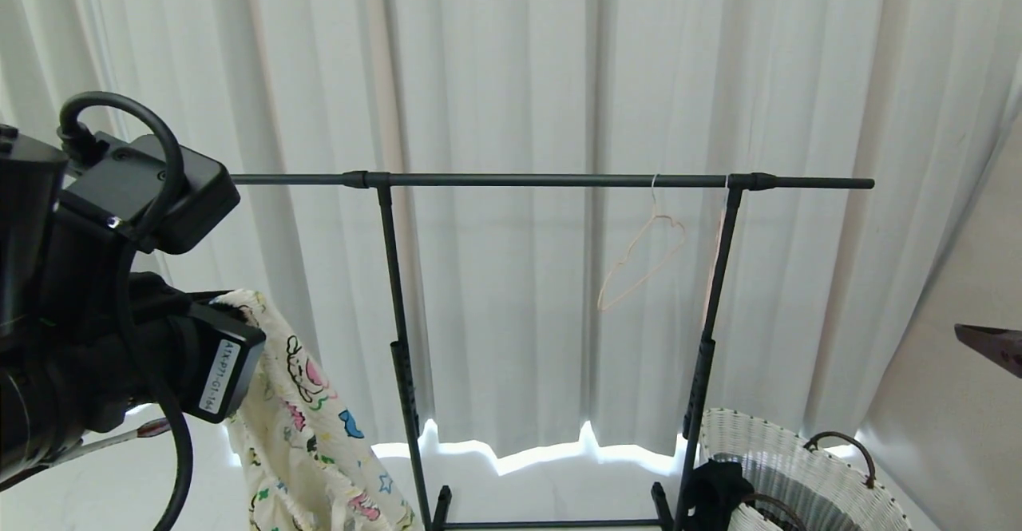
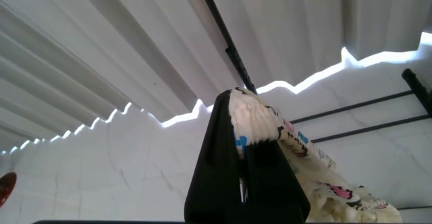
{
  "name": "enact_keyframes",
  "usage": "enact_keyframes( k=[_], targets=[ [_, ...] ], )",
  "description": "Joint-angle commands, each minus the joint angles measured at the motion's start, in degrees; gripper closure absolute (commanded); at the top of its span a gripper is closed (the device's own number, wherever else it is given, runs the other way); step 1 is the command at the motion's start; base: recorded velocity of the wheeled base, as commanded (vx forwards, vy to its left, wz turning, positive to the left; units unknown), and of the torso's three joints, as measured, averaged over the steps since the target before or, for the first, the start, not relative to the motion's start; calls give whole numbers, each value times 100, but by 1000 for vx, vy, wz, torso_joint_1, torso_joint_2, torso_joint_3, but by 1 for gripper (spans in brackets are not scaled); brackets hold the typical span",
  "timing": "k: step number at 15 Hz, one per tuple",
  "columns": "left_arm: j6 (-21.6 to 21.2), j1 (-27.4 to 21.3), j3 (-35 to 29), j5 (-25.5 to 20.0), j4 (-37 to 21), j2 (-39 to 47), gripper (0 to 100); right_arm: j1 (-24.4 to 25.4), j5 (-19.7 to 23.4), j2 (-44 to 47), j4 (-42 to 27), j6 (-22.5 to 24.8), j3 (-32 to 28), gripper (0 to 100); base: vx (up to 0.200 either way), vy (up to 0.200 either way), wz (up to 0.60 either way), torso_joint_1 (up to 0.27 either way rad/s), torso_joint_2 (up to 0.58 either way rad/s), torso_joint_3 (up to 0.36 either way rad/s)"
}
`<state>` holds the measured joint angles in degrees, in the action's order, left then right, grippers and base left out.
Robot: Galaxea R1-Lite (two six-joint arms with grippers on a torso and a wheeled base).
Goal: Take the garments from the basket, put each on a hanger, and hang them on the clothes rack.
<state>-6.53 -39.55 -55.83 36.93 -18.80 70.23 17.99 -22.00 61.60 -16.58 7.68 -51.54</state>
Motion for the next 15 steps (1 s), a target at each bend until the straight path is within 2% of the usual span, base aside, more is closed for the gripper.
enact_keyframes(
  k=[1,6,15],
  targets=[
    [-32,0,2,8,-1,8,100,2,3,19,32,-3,21,0,200,200,0,2,-12,2],
    [-67,-9,11,-1,-1,8,100,-77,3,80,129,-126,21,0,200,200,0,8,2,2],
    [-76,-176,2,-1,-1,8,100,-200,-6,115,146,-118,21,0,0,0,0,0,0,0]
  ],
)
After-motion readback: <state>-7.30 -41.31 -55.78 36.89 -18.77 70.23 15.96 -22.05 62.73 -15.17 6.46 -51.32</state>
